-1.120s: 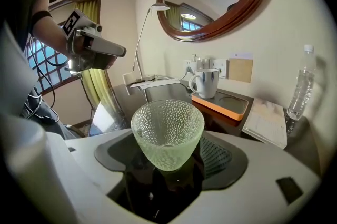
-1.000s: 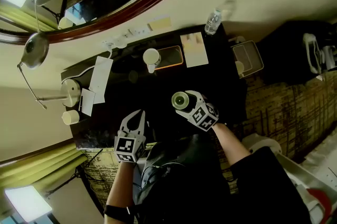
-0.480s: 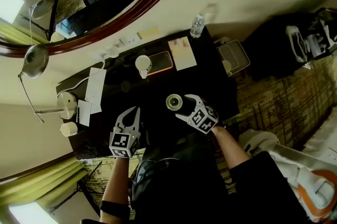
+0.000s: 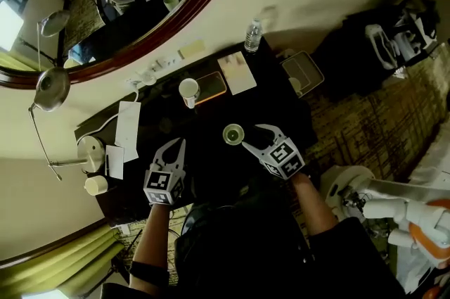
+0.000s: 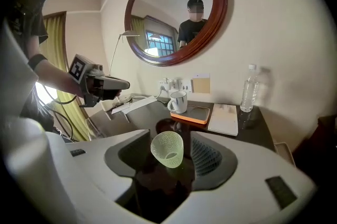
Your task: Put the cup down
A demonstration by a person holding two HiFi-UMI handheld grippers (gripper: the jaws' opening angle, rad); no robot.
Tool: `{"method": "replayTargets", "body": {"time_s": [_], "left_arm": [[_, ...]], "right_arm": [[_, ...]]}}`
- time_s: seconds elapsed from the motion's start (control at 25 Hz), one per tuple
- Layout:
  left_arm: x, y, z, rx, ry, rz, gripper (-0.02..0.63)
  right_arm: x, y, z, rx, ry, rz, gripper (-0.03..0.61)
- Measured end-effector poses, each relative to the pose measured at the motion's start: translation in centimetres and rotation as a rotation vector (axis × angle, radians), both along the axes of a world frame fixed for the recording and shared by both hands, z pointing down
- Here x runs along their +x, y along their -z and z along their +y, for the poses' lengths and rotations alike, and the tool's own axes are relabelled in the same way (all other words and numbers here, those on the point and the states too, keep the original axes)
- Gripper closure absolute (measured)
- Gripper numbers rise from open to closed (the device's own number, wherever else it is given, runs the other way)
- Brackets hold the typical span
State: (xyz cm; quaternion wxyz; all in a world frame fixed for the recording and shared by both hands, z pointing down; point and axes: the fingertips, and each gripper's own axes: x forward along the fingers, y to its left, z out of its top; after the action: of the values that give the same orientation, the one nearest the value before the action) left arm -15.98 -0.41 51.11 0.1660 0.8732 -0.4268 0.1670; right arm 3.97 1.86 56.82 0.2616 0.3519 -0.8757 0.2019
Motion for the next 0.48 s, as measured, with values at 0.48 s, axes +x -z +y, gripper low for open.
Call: {"method": "replayTargets", "body": {"time_s": [0.48], "left_arm": [[0.3, 3.3, -0.2, 0.004, -0.015, 0.011, 0.626]], "right_arm": [[1.6, 4.8, -0.7, 0.083, -0.16, -0.001, 0.58]]}}
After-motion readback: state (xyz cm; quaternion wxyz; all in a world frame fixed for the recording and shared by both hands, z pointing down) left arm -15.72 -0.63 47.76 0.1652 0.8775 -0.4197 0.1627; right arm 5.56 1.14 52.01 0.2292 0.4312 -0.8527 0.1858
